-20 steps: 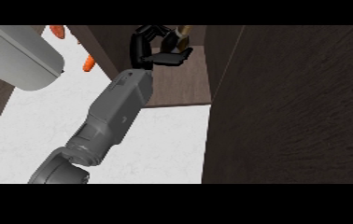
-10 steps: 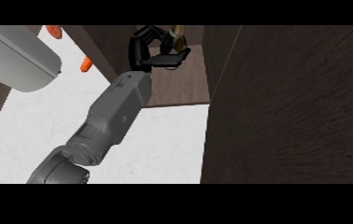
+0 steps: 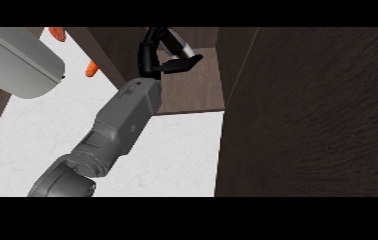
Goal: Pick up the wine, place it into the cabinet and close the cabinet
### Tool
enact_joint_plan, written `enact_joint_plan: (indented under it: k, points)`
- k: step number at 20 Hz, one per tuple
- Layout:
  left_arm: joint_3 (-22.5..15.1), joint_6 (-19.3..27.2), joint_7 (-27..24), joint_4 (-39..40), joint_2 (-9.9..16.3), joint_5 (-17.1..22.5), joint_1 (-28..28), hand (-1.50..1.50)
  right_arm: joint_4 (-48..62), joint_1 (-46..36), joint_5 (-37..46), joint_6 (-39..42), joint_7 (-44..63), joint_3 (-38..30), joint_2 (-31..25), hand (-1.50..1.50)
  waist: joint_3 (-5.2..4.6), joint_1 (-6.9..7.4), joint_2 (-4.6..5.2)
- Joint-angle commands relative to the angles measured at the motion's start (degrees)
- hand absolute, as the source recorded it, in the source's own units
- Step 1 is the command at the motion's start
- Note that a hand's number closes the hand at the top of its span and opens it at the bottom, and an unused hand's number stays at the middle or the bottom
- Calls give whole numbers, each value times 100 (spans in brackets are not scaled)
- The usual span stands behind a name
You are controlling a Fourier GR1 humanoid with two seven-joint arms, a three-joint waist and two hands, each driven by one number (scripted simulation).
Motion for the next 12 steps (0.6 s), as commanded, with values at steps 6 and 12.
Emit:
enact_joint_plan:
  k: [6, 12]
  points:
    - [-102, 292, -166, 194, 8, -234, 161, -150, -41, -299, -217, -72, 84, -241, -30, -150, -15, -49, 67]
    - [43, 95, -240, 129, 301, -154, 333, -150, -428, 203, -184, 87, 71, 25, -74, -150, -15, -112, 54]
